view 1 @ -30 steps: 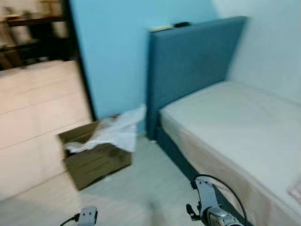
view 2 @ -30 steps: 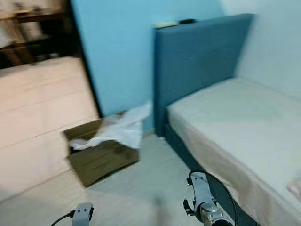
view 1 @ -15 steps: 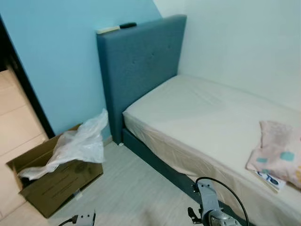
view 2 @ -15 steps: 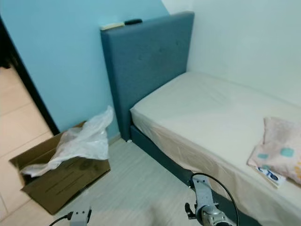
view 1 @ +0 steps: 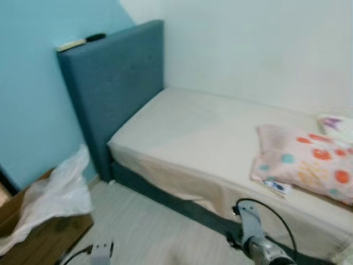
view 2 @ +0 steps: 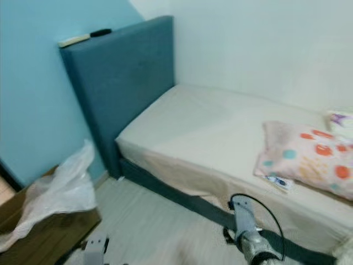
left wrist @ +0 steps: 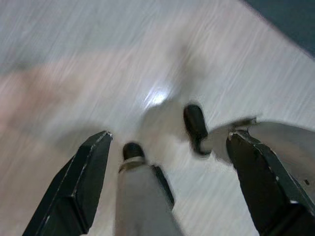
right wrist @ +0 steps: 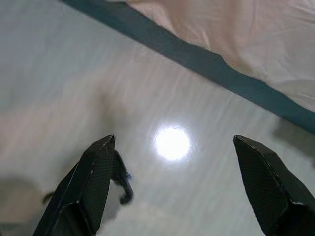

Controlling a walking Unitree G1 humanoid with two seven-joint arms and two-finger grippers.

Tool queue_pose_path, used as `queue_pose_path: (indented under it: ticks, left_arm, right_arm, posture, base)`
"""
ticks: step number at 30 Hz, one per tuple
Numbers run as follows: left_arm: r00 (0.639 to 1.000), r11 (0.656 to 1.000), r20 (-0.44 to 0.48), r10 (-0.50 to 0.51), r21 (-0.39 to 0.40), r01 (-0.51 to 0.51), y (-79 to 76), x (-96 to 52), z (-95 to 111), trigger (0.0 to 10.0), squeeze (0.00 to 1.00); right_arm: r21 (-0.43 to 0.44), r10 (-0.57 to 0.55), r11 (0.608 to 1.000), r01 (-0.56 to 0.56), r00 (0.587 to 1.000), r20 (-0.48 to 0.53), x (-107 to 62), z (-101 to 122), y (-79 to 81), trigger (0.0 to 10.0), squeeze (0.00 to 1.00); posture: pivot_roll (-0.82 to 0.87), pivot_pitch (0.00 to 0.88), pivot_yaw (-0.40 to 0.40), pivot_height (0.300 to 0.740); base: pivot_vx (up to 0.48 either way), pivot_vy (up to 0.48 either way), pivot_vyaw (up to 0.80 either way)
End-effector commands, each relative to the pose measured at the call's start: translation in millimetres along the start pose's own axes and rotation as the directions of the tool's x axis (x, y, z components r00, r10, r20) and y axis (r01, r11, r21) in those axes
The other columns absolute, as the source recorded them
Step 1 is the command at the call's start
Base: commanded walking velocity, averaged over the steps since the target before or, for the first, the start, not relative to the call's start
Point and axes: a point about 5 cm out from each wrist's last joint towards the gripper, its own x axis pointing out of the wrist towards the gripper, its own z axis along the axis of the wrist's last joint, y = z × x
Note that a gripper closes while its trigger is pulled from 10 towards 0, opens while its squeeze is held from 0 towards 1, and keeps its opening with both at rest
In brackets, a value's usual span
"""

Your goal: Clean up the room

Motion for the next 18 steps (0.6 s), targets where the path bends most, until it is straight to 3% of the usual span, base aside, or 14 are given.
queue_pose_path:
  ticks: [1,4,5,10,11,13,18]
  left_arm:
    - [1.0,1.0,0.0,0.003,-0.008,-0.003,1.7,0.0,2.3,10.0,0.0]
    - [1.0,1.0,0.008,0.01,-0.016,-0.01,4.0,-0.2,5.0,10.0,0.0]
    - [0.999,0.999,0.016,0.03,-0.026,-0.03,9.1,-1.3,7.3,10.0,0.0]
    - [0.999,0.998,0.022,0.045,-0.033,-0.044,11.8,-1.8,8.7,10.0,0.0]
    - [0.997,0.996,0.036,0.07,-0.061,-0.067,16.4,-2.7,11.6,10.0,0.0]
    - [0.994,0.992,0.052,0.101,-0.079,-0.097,21.3,-3.7,15.3,10.0,0.0]
    - [0.982,0.982,0.085,0.166,-0.102,-0.157,28.6,-5.1,23.1,10.0,0.0]
  right_arm:
    - [-0.016,0.007,1.0,-0.007,1.0,0.006,0.5,-0.1,6.1,10.0,0.0]
    - [-0.024,0.022,0.999,-0.022,1.0,-0.011,0.6,-8.0,14.3,10.0,0.0]
    - [-0.054,0.04,0.998,-0.041,0.999,-0.032,0.2,-17.7,24.5,10.0,0.0]
    - [-0.077,0.038,0.996,-0.041,0.999,-0.038,0.0,-20.7,26.4,10.0,0.0]
    - [-0.035,0.052,0.998,-0.053,0.998,-0.046,-0.2,-23.0,29.3,10.0,0.0]
    - [-0.036,0.068,0.997,-0.07,0.996,-0.056,-0.3,-24.9,32.6,10.0,0.0]
    - [-0.092,0.104,0.989,-0.112,0.991,-0.08,-0.9,-30.4,42.2,10.0,0.0]
  posture:
    - [-0.08,0.0,0.04,0.7]
    - [-0.08,0.0,0.049,0.7]
    - [-0.08,0.0,0.048,0.7]
    - [-0.08,0.0,0.047,0.7]
    - [-0.08,0.0,0.046,0.7]
    - [-0.07,0.0,0.039,0.7]
    - [-0.05,0.0,0.027,0.7]
  base:
    - [0.0,0.0,-0.76]
    - [0.0,0.0,-0.76]
    - [0.0,0.0,-0.76]
    - [0.0,0.0,-0.76]
    - [0.0,0.0,-0.76]
    - [0.0,0.0,-0.76]
    - [0.0,0.0,-0.76]
